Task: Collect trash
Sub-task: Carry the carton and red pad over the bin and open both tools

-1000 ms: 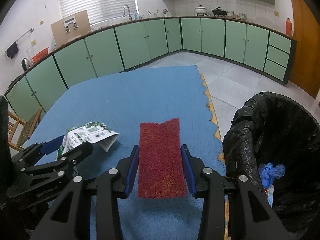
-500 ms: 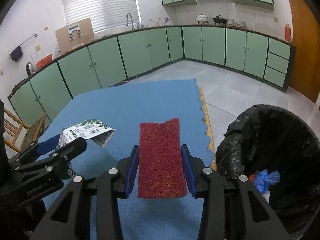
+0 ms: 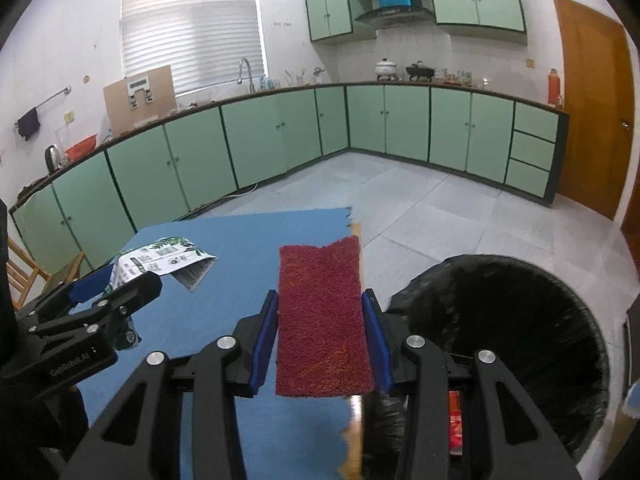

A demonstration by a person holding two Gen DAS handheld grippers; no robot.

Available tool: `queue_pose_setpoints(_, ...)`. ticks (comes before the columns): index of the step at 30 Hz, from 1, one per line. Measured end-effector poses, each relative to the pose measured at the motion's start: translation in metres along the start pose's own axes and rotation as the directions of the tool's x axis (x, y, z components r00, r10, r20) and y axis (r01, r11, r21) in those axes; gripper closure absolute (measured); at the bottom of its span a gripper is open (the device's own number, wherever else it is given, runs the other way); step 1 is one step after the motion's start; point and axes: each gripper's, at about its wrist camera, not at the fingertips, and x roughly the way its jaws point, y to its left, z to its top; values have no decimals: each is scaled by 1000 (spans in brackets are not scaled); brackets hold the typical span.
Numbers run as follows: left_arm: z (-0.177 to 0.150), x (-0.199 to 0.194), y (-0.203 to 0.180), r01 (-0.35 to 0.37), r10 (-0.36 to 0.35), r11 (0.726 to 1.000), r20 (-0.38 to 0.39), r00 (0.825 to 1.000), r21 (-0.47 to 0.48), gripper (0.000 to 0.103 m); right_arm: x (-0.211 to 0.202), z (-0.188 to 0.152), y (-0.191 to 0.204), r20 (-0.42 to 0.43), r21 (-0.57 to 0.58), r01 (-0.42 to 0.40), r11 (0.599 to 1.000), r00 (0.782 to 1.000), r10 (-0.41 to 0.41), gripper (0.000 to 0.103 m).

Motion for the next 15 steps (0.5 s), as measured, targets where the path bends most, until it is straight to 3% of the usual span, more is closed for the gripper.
queue_pose_setpoints(15, 5, 26, -110, 165, -168, 983, 27, 985, 80, 29, -43, 7, -93, 45, 54, 145, 988, 988, -148, 62)
